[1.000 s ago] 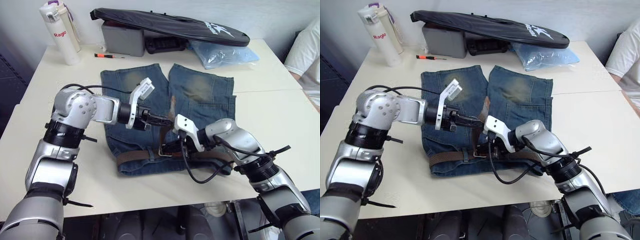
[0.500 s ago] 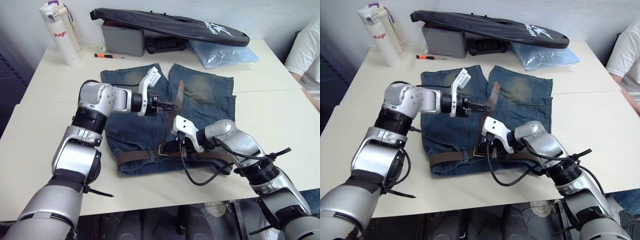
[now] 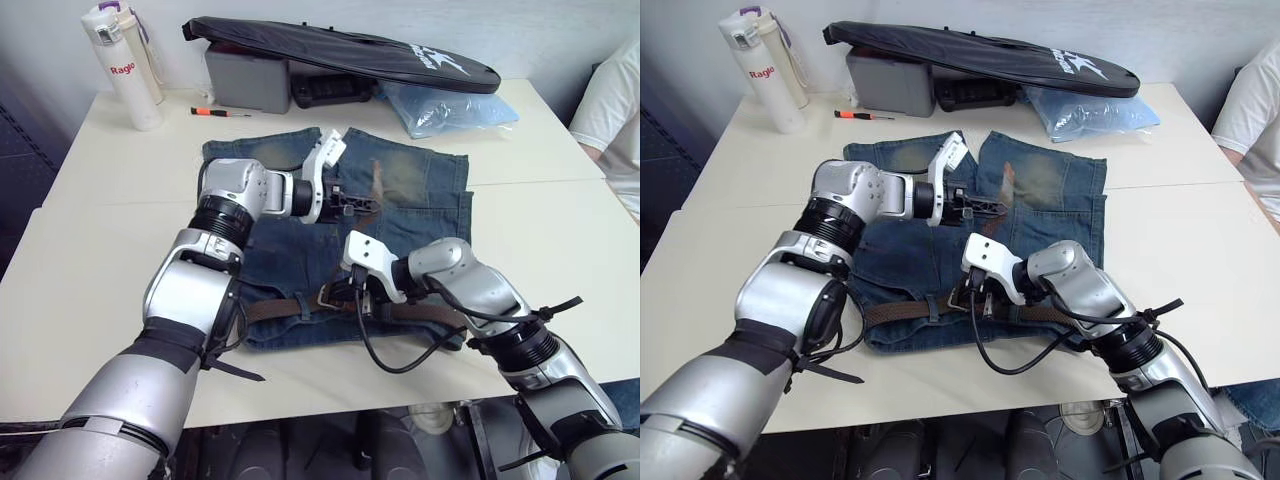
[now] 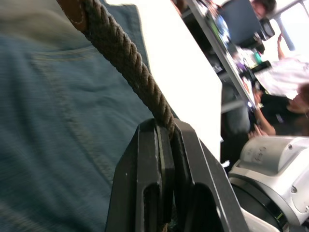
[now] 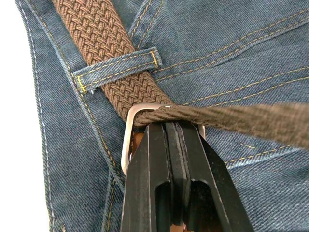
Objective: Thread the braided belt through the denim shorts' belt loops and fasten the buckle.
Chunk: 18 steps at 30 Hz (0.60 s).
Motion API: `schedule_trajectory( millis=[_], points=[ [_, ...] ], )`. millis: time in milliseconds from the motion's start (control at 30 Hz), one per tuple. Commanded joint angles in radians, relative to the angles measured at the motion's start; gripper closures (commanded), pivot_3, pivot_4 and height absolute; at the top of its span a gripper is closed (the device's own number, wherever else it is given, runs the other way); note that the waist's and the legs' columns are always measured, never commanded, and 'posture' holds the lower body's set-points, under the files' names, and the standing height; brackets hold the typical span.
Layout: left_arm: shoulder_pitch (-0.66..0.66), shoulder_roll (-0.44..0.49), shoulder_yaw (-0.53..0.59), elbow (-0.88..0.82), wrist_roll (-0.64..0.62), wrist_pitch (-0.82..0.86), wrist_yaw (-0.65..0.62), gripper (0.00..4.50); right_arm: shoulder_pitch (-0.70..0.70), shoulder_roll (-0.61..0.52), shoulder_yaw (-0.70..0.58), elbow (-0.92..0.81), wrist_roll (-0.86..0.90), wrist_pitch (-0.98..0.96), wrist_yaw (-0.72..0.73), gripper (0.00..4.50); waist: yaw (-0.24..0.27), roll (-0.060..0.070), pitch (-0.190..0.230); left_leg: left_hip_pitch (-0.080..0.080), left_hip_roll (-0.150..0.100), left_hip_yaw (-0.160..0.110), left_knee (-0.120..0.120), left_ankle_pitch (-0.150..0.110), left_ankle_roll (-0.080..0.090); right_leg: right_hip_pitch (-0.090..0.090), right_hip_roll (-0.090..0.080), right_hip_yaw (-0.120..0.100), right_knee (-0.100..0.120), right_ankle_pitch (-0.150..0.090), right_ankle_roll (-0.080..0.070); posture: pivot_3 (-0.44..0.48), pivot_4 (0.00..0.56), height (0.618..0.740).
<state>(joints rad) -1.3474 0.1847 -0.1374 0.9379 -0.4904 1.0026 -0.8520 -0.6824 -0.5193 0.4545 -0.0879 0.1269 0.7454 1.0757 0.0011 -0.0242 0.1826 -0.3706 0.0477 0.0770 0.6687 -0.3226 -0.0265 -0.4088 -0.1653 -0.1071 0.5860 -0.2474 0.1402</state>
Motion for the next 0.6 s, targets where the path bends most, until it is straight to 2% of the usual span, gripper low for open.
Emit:
schedule_trajectory(
  millis=[33,167,367,600],
  points=[
    [-0.075,-0.020,0.035,-0.146,-0.015,-0.055,-0.094,4.50,0.123,-0.003,0.208,0.094,-0.081,0.046,0.005,4.46,-0.001,0.000,0.000,0.000,0.000,0.000,0.000,0.000,0.000,0.000,0.000,0.000,0.000,0.000,0.000,0.000,0.150,0.740],
    [-0.045,0.000,0.044,-0.168,0.006,-0.025,-0.106,4.50,0.099,-0.010,0.145,0.074,-0.069,0.025,-0.004,4.46,-0.002,0.000,0.000,0.000,0.000,0.000,0.000,0.000,0.000,0.000,0.000,0.000,0.000,0.000,0.000,0.000,0.150,0.740],
    [0.049,0.070,0.006,-0.288,0.037,0.039,-0.137,4.50,0.062,-0.065,0.059,-0.025,-0.032,0.036,0.008,4.46,0.001,0.001,0.001,-0.003,0.000,-0.001,0.000,0.000,0.000,-0.002,0.000,0.000,0.000,0.000,0.000,0.000,0.150,0.740],
    [0.192,0.128,-0.011,-0.475,0.038,0.119,-0.107,4.50,0.013,-0.125,-0.083,-0.151,0.067,0.157,0.005,4.46,0.012,0.002,0.001,-0.006,0.000,0.000,0.000,0.000,0.000,-0.005,0.000,-0.001,-0.002,0.000,0.000,0.000,0.150,0.740]
  ],
)
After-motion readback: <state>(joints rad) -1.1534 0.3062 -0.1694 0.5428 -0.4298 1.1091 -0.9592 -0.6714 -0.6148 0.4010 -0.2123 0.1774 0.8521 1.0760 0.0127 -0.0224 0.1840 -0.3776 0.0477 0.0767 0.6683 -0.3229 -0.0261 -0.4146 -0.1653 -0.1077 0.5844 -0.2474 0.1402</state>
